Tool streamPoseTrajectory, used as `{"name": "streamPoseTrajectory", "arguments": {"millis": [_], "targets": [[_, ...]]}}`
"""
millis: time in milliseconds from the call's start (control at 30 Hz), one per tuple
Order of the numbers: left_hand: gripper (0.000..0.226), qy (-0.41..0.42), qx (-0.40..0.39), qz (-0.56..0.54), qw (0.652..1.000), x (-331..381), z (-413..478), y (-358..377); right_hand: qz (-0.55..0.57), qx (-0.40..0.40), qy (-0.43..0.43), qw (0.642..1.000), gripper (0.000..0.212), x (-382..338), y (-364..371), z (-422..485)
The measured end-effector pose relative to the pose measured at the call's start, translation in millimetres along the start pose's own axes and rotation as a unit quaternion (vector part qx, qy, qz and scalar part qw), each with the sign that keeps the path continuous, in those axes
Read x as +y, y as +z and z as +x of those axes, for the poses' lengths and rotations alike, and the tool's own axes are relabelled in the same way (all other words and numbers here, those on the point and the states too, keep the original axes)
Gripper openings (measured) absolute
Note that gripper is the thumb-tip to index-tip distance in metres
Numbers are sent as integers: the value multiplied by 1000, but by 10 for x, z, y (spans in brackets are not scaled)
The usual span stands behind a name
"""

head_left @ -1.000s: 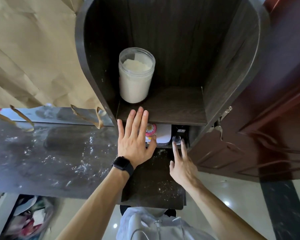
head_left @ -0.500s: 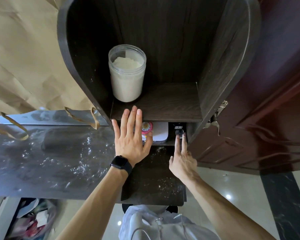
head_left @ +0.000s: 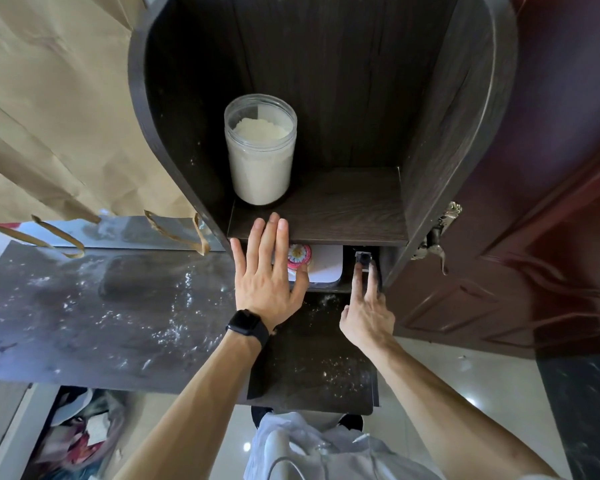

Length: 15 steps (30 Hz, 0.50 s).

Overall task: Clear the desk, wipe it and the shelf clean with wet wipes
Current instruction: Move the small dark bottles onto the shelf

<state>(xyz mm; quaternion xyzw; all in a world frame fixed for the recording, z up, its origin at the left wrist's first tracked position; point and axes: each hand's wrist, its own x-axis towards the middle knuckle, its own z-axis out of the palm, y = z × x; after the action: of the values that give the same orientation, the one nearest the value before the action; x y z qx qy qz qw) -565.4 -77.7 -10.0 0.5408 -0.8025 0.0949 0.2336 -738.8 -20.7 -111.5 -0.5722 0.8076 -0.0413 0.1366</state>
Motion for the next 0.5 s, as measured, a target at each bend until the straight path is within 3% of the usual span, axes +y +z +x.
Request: {"name": "streamPoseTrajectory", "arguments": {"millis": [500], "targets": [[92, -6, -39, 19, 999, -2, 16, -58, 3, 10, -13, 1000, 86, 43, -21, 1]]}}
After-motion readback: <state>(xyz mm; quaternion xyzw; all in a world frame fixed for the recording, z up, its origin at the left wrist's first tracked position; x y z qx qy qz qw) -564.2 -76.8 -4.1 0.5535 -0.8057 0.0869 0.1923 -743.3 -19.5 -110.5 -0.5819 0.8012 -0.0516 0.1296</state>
